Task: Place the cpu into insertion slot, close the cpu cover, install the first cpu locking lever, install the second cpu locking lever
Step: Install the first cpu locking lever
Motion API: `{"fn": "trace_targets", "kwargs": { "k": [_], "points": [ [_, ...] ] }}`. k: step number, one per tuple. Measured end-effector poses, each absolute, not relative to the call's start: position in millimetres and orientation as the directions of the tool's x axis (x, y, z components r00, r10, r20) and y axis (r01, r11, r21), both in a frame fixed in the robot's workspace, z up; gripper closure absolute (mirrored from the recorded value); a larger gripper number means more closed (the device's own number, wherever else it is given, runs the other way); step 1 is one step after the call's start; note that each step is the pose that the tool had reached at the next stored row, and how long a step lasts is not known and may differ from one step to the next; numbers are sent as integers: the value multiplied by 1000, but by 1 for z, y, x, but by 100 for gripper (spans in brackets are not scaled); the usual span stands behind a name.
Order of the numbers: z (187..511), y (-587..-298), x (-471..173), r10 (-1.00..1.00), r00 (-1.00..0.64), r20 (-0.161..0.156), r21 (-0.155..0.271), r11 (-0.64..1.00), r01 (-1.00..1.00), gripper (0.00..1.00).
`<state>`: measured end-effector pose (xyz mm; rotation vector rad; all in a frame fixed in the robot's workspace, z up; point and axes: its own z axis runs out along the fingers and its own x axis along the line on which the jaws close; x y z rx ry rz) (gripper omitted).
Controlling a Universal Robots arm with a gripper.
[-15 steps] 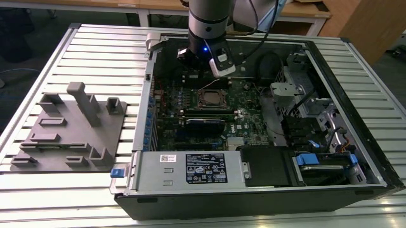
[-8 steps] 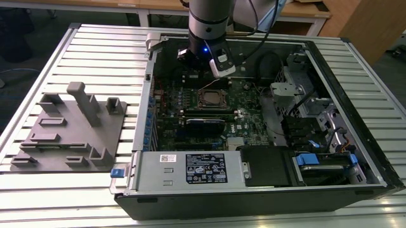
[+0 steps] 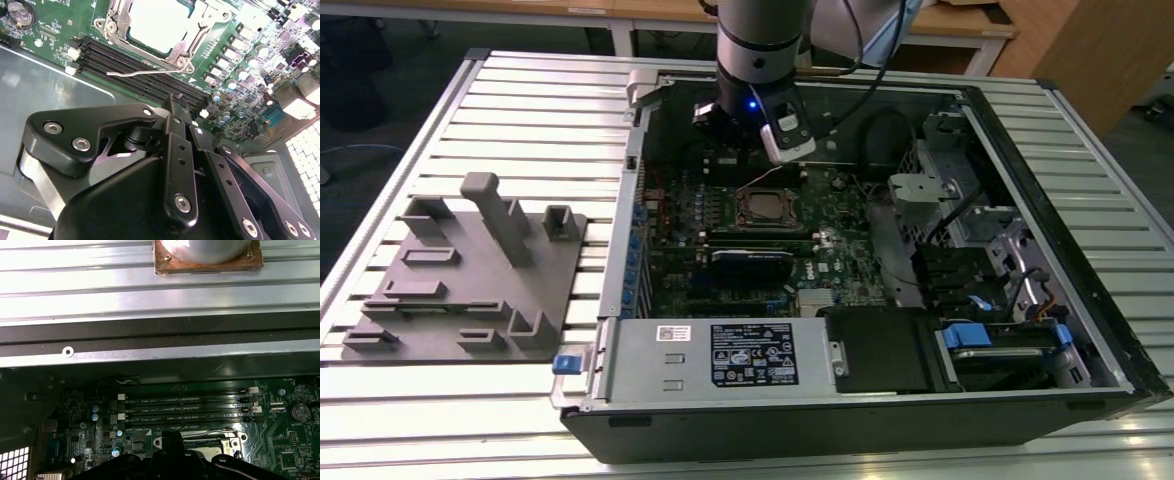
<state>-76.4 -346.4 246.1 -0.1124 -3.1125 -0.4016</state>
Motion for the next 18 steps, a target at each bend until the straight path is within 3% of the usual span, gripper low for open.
{"fn": "trace_targets", "kwargs": {
  "k": [18],
  "points": [
    [244,-346,-76,71,-997,10,243,967,71,89]
  ]
}}
